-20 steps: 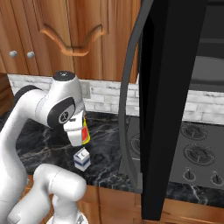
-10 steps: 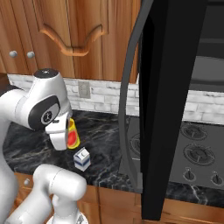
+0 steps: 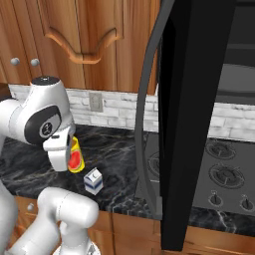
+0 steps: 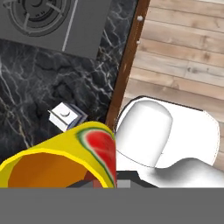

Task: Place the microwavable item in the microwave. Then, close the microwave door and press the start button.

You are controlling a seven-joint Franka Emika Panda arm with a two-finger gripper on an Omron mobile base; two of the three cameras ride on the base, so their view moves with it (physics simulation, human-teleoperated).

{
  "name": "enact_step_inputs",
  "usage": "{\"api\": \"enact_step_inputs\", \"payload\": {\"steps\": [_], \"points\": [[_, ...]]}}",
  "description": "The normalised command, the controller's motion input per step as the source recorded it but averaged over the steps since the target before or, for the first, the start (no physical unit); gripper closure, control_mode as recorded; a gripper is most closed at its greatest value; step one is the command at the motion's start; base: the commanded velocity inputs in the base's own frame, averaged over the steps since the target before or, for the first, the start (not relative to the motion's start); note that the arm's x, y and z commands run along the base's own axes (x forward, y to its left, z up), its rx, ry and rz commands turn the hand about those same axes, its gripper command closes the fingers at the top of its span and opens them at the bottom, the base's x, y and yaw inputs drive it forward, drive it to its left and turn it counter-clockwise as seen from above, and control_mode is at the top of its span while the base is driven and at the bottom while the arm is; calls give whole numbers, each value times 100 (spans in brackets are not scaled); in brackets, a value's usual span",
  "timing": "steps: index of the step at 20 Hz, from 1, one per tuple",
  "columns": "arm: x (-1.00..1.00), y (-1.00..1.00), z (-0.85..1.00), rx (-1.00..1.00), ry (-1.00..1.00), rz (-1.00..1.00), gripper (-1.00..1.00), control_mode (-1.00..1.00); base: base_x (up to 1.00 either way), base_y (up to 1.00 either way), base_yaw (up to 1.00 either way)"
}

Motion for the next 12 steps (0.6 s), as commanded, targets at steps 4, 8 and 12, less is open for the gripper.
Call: {"api": "enact_step_inputs", "payload": {"steps": [4, 8, 12], "points": [[0, 0, 19, 0, 9, 0, 100, -100, 0, 0, 0], [0, 0, 5, 0, 8, 0, 100, -100, 0, 0, 0], [0, 0, 0, 0, 10, 0, 100, -100, 0, 0, 0]]}}
